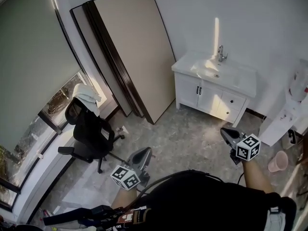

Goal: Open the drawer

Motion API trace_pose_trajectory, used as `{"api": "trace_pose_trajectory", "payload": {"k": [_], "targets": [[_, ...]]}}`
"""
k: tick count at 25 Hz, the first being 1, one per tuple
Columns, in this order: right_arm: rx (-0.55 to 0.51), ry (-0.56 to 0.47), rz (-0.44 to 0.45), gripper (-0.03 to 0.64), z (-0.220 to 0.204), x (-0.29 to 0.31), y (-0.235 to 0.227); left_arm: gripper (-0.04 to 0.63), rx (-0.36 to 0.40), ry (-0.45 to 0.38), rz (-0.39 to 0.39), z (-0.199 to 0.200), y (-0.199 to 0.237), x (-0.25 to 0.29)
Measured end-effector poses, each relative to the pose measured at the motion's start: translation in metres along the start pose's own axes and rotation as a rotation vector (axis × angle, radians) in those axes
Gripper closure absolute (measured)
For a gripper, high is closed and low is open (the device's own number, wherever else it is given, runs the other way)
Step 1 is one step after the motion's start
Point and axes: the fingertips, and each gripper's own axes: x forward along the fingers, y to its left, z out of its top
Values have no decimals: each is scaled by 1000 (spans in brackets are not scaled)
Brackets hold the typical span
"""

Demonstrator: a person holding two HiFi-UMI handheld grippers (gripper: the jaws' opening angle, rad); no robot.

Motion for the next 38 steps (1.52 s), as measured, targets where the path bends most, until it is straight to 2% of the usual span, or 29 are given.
{"api": "trace_pose_trajectory", "payload": {"k": [5, 10, 13, 17, 24, 33, 38], "targets": [[30, -9, -22, 615, 11, 66, 16, 604, 14, 14, -25, 24, 69, -5], [37, 4, -8, 615, 18, 131, 34, 604, 7, 26, -26, 37, 128, -13], [22, 26, 17, 615, 19, 160, 40, 604, -5, 23, -8, 40, 153, -16], [41, 31, 23, 615, 22, 187, 25, 604, -18, 27, 20, 40, 176, -12], [50, 32, 110, 615, 23, 245, -23, 604, 4, 21, 90, 40, 209, 32], [8, 26, 217, 615, 69, 305, -146, 604, 26, -30, 179, 63, 223, 156], [-31, 53, 243, 615, 70, 314, -207, 604, 13, -42, 194, 62, 225, 223]]}}
